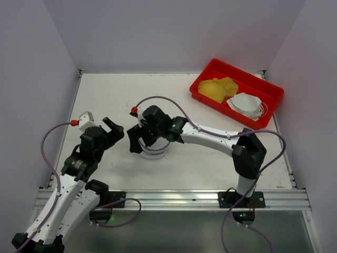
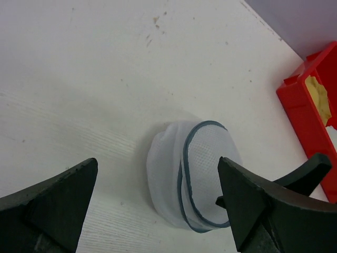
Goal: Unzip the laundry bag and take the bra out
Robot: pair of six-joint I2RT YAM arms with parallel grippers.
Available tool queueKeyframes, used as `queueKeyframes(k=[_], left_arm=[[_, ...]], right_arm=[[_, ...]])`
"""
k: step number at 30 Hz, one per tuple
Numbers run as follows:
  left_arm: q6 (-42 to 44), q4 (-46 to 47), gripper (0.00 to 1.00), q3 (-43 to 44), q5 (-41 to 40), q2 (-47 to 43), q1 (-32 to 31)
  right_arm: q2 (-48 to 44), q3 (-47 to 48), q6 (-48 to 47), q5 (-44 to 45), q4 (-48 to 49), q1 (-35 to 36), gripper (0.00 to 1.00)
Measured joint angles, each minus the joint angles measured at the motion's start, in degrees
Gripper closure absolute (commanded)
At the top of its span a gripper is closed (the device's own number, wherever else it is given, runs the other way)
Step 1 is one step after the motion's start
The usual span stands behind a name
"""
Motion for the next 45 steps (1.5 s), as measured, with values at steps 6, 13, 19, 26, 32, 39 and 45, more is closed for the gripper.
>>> queueKeyframes(k=[6, 13, 19, 26, 32, 39, 45], left_arm=[[3.78, -2.60, 0.00, 5.42, -2.60, -0.13, 0.00], [8.63, -5.46, 0.00, 9.07, -4.66, -0.68, 0.00], [13.46, -8.02, 0.00, 13.90, -5.95, -3.52, 0.00], [18.97, -11.87, 0.00, 23.39, -8.28, -8.09, 0.00], [22.14, -12.15, 0.00, 27.21, -10.08, -13.49, 0.00], [23.71, -13.22, 0.00, 26.43, -10.19, -16.63, 0.00], [23.74, -13.62, 0.00, 24.46, -9.70, -18.86, 0.00]], right_arm=[[-3.30, 8.41, -1.18, 9.38, -5.27, -0.79, 0.01], [-19.74, -3.43, 0.70, 19.54, -8.81, -16.83, 0.01], [-45.48, -15.37, 1.57, 31.50, -12.44, -29.05, 0.01], [-76.56, -18.80, -2.01, 41.92, -16.59, -29.40, 0.01], [-90.79, -20.96, -4.22, 43.87, -20.22, -29.40, 0.01], [-99.76, -23.52, -6.54, 42.86, -22.93, -29.40, 0.01], [-104.43, -25.68, -8.15, 41.75, -23.10, -29.40, 0.01]])
